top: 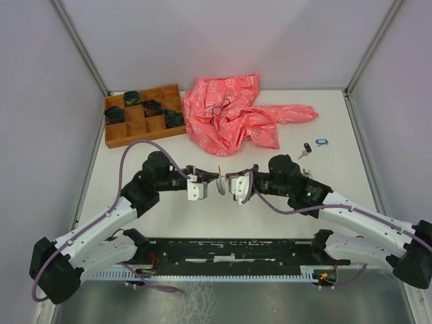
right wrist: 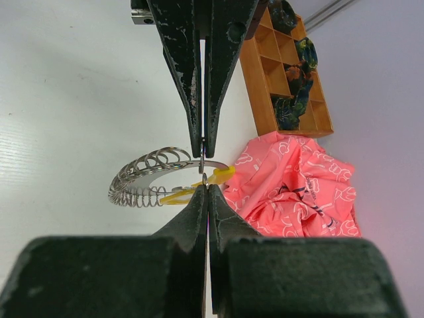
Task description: Put the keys on the keyring
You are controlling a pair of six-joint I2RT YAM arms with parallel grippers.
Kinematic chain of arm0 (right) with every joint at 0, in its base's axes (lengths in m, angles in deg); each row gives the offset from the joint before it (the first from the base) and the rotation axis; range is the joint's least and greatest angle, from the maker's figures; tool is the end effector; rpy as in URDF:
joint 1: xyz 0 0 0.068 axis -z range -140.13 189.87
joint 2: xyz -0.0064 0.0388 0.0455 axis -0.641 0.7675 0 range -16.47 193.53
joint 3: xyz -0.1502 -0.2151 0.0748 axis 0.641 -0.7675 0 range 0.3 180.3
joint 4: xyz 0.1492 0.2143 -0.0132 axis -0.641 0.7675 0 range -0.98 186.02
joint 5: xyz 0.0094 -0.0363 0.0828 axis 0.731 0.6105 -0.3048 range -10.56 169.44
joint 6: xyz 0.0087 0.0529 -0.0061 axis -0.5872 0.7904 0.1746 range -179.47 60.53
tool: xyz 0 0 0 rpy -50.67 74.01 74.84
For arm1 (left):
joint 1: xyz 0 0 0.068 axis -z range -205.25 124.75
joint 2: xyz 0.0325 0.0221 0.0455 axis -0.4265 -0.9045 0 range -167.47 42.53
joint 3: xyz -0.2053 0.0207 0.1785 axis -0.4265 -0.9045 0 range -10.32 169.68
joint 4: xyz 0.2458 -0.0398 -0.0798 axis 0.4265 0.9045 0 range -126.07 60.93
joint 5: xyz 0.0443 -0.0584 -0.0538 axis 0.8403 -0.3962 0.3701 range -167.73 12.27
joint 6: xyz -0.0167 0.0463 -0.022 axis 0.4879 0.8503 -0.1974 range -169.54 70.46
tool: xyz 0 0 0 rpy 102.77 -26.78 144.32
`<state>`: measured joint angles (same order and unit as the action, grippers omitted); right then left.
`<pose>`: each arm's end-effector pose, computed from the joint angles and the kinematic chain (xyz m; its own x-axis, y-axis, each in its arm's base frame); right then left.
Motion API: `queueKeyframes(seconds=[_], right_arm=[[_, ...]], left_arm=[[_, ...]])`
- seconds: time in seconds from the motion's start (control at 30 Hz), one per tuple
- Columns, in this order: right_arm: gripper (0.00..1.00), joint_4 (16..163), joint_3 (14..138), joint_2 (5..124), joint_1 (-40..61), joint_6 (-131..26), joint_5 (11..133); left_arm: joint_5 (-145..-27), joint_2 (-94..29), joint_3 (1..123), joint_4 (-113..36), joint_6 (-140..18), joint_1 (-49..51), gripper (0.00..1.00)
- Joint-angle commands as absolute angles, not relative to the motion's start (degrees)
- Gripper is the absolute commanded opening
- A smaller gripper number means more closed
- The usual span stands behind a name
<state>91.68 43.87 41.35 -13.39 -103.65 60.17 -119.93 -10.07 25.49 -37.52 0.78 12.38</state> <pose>0.1309 0.1950 0.3035 0.5340 -0.3844 -0.7530 -0.7992 0.0610 -0.5980 0.1504 -0.1462 0.2833 0.6092 0.2503 -0.7525 0.7776 -0.0020 0.6288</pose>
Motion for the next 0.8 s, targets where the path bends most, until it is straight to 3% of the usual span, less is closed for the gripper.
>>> queueKeyframes(seconds=[0.0, 0.77], right_arm=[[0.01, 91.0, 44.5, 40.8, -13.8, -103.0, 59.4], [0.01, 91.4, 45.0, 41.6, -13.8, -102.4, 58.6]], left_arm=[[-120.7, -9.9, 26.5, -40.2, -1.9, 12.5, 0.03], [-120.5, -10.0, 26.6, -40.4, -2.4, 12.5, 0.03]])
